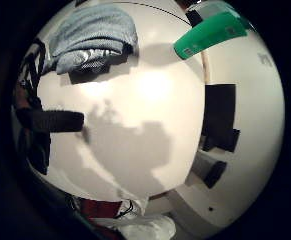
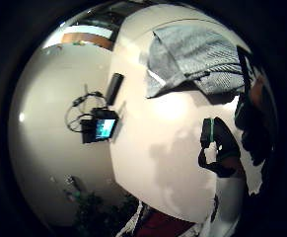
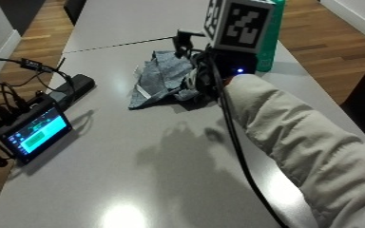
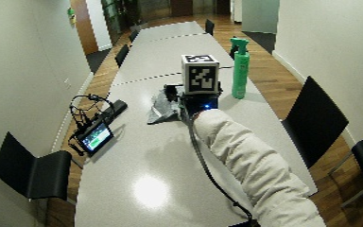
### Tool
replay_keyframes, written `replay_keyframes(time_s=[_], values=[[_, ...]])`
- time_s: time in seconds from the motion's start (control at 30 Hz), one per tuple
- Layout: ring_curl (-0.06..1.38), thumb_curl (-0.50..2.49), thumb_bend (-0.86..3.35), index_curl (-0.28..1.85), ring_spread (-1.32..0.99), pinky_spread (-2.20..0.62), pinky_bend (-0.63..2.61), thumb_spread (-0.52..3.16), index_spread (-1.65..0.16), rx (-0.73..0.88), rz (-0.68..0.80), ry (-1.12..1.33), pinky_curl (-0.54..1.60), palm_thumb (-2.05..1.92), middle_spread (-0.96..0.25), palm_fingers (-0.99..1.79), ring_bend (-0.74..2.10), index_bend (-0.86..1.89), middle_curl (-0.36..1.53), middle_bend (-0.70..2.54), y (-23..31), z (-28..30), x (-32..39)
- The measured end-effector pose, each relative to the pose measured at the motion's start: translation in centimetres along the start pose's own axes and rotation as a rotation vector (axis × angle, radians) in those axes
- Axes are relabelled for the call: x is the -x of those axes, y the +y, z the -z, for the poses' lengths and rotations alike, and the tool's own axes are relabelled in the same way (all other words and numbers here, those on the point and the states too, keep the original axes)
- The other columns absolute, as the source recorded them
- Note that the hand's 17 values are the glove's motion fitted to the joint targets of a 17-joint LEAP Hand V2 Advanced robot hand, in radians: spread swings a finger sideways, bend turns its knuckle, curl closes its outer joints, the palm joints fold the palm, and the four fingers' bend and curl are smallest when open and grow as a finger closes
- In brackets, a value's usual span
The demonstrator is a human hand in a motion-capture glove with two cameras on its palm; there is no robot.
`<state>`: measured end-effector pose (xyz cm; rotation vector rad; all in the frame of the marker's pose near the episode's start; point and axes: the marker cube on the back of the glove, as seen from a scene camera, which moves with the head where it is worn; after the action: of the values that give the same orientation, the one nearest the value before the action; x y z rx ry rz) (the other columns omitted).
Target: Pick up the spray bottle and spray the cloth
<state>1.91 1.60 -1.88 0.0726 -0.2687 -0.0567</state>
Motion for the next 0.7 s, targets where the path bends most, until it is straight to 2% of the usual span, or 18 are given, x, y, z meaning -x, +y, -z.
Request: replay_keyframes(time_s=[0.13,0.27,0.33,0.43,0.5,0.6,0.7], values=[[0.41,0.38,0.22,0.34,-0.14,-0.2,0.9,0.65,-0.2,-0.124,-0.003,-0.192,0.43,0.9,-0.09,1.13,0.79,0.18,0.38,0.6,0.4,1.6,-2.7],[0.42,0.4,0.2,0.34,-0.13,-0.2,0.88,0.68,-0.22,-0.325,-0.007,-0.65,0.45,0.93,-0.09,1.01,0.74,0.13,0.39,0.55,1.0,2.4,-8.3],[0.42,0.41,0.2,0.34,-0.13,-0.2,0.84,0.71,-0.23,-0.42,-0.038,-0.831,0.45,0.96,-0.09,0.89,0.71,0.12,0.39,0.52,0.8,1.9,-11.6],[0.44,0.43,0.21,0.34,-0.14,-0.2,0.85,0.76,-0.25,-0.52,-0.138,-0.97,0.48,1.0,-0.09,0.65,0.7,0.09,0.39,0.43,0.1,0.2,-16.6],[0.44,0.44,0.2,0.33,-0.15,-0.22,0.82,0.78,-0.27,-0.534,-0.206,-1.011,0.48,1.01,-0.09,0.44,0.65,0.09,0.39,0.4,-0.3,-1.1,-19.0],[0.42,0.44,0.16,0.36,-0.13,-0.17,0.6,0.78,-0.3,-0.516,-0.254,-1.039,0.44,1.0,-0.07,0.09,0.52,0.17,0.41,0.44,-0.8,-2.4,-21.3],[0.39,0.45,0.14,0.34,-0.13,-0.08,0.4,0.77,-0.33,-0.488,-0.281,-1.076,0.36,1.02,-0.04,0.03,0.49,0.16,0.42,0.5,-0.9,-3.9,-23.5]])
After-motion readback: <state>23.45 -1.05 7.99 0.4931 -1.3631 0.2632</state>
